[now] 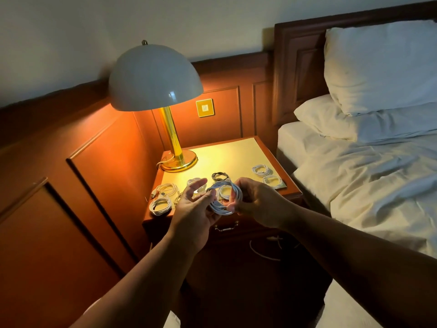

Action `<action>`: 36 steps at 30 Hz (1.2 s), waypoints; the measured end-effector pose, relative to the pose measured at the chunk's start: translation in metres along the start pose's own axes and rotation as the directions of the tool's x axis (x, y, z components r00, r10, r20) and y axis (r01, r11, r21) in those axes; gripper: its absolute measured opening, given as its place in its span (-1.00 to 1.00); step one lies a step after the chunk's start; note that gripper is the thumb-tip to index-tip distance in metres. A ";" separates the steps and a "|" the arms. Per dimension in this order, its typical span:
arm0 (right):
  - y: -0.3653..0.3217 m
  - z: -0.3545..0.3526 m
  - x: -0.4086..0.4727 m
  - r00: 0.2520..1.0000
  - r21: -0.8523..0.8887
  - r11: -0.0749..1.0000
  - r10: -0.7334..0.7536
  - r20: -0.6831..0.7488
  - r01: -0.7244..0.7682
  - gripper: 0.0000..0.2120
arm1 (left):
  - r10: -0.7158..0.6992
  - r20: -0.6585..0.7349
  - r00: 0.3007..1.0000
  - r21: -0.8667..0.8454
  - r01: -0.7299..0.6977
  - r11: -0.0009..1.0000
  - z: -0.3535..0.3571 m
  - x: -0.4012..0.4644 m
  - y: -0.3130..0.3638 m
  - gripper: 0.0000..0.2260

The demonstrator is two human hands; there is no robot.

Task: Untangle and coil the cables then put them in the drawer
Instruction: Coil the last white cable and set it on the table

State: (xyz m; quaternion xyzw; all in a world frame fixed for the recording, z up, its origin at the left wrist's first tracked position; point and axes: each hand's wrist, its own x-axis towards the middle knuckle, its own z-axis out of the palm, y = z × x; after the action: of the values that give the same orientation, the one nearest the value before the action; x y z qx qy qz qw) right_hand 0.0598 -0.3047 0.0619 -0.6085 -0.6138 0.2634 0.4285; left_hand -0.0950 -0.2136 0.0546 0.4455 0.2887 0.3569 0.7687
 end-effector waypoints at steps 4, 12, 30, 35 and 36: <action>0.009 -0.005 0.006 0.999 -0.033 0.999 -0.017 0.029 0.018 -0.70 | 0.009 -0.021 1.000 -0.011 -0.009 1.000 0.002 0.010 -0.010 -0.65; 0.066 -0.013 0.029 0.989 0.294 0.945 0.141 0.033 -0.145 -0.86 | -0.073 0.193 0.978 0.468 -0.026 0.883 -0.002 0.058 -0.015 -0.70; 0.165 -0.081 0.180 0.761 0.034 0.802 0.578 -0.295 -0.596 -0.79 | 0.115 0.193 0.974 0.961 -0.211 0.179 0.046 0.274 -0.046 -0.89; 0.184 -0.083 0.198 0.771 -0.234 0.742 0.553 -0.317 -0.628 -0.79 | 0.061 0.146 0.987 0.988 -0.149 0.047 0.047 0.311 -0.058 -0.96; 0.186 -0.083 0.200 0.774 -0.265 0.734 0.541 -0.329 -0.626 -0.78 | 0.053 0.124 0.991 0.992 -0.125 0.019 0.045 0.316 -0.059 -0.97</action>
State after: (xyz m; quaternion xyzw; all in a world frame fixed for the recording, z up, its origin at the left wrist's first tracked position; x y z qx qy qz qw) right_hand 0.2483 -0.1039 -0.0127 -0.8647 -0.3737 0.1961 0.2723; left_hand 0.1393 -0.0014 -0.0175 0.8812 0.4071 0.0895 0.2229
